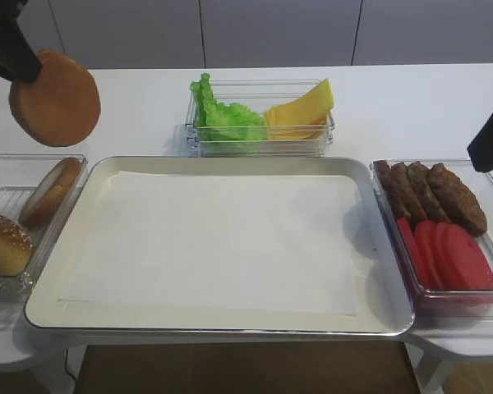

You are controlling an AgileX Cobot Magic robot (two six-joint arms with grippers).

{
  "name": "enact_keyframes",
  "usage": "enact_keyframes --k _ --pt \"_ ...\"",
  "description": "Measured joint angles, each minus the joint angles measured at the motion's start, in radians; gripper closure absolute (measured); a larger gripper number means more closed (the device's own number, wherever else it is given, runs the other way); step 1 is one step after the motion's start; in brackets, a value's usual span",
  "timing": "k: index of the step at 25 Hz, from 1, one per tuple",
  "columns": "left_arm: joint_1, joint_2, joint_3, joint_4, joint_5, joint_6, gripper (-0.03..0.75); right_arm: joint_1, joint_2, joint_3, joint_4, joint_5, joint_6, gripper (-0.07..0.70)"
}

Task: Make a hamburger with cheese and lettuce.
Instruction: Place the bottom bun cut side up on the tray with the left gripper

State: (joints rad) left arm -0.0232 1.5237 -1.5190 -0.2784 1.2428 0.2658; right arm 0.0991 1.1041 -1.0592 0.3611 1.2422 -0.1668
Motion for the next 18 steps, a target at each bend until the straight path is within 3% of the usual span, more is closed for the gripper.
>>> enact_keyframes --k 18 --pt "-0.405 0.0 -0.006 0.298 -0.001 0.002 0.572 0.0 0.0 0.0 -0.047 0.0 0.023 -0.064"
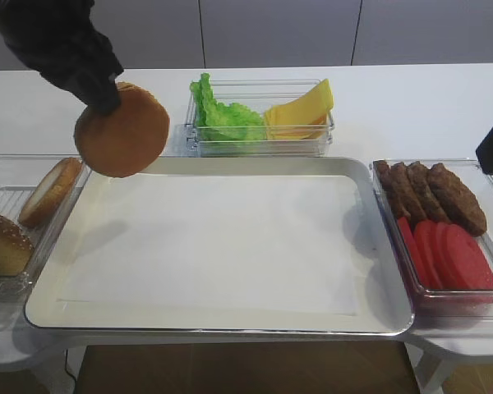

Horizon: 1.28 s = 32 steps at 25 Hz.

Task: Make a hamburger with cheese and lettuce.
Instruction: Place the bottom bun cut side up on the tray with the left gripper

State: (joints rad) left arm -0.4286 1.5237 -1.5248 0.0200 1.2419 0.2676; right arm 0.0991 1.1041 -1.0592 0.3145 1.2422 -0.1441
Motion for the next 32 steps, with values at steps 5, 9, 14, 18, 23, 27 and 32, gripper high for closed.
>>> enact_keyframes --k 5,9,14,18,23,27,32 --pt "-0.07 0.0 0.0 0.047 -0.087 0.0 0.586 0.0 0.0 0.0 -0.007 0.0 0.0 -0.064" --pt "-0.11 0.031 0.0 0.084 -0.124 0.0 0.587 0.0 0.0 0.0 -0.043 0.0 0.014 -0.064" --pt "-0.149 0.091 0.0 0.104 -0.151 0.0 0.587 0.0 0.0 0.0 -0.099 0.0 0.044 -0.064" --pt "-0.176 0.134 0.0 0.137 -0.186 0.0 0.59 0.0 0.0 0.0 -0.111 0.0 0.049 -0.064" --pt "-0.215 0.181 0.0 0.198 -0.225 0.0 0.59 0.0 0.0 0.0 -0.132 0.0 0.067 -0.064" --pt "-0.241 0.202 0.0 0.234 -0.238 0.0 0.59 0.0 0.0 0.0 -0.134 0.0 0.07 -0.064" --pt "-0.244 0.21 0.0 0.247 -0.238 0.0 0.591 0.0 0.0 0.0 -0.135 0.0 0.073 -0.064"
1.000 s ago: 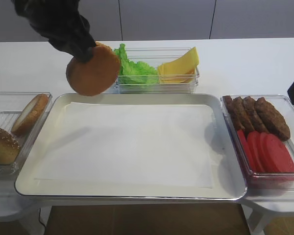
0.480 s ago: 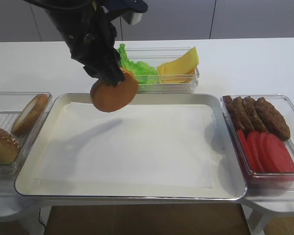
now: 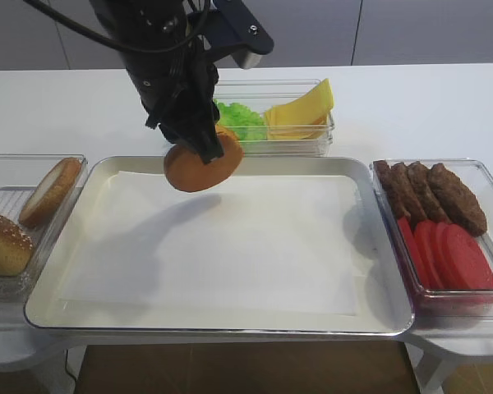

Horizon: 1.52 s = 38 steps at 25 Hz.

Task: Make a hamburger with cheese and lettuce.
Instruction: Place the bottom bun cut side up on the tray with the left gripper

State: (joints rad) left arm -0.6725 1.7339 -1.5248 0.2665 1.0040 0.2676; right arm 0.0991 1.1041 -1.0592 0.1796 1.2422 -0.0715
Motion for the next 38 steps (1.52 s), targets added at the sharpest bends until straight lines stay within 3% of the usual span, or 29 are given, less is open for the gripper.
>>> enact_keyframes --k 38 --pt "-0.043 0.041 0.0 -0.016 0.042 0.03 0.593 0.0 0.0 0.0 0.006 0.0 0.004 -0.064"
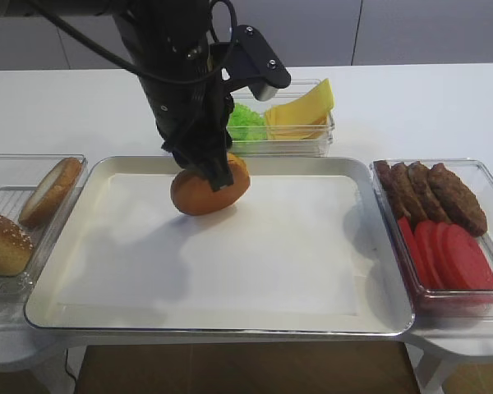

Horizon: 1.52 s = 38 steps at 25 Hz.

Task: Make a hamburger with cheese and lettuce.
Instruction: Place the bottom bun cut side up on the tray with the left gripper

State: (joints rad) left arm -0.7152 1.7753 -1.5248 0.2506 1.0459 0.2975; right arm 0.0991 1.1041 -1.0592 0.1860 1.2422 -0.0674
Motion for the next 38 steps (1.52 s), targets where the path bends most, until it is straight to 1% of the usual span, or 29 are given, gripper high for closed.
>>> enact_keyframes --k 8,20,31,34,38 --pt "0.0 0.0 0.0 -0.019 0.0 0.026 0.592 0.0 0.0 0.0 0.002 0.0 0.0 -0.064" --pt "0.0 0.0 -0.002 -0.067 0.0 0.056 0.552 0.0 0.0 0.0 0.004 0.0 0.0 -0.064" --pt "0.0 0.0 -0.002 -0.101 0.03 0.074 0.541 0.0 0.0 0.0 0.004 0.0 0.0 -0.064" --pt "0.0 0.0 -0.002 -0.116 0.038 0.074 0.511 0.0 0.0 0.0 0.004 0.0 0.0 -0.064" --pt "0.0 0.0 -0.002 -0.122 0.043 0.074 0.423 0.0 0.0 0.0 0.004 0.0 0.0 -0.064"
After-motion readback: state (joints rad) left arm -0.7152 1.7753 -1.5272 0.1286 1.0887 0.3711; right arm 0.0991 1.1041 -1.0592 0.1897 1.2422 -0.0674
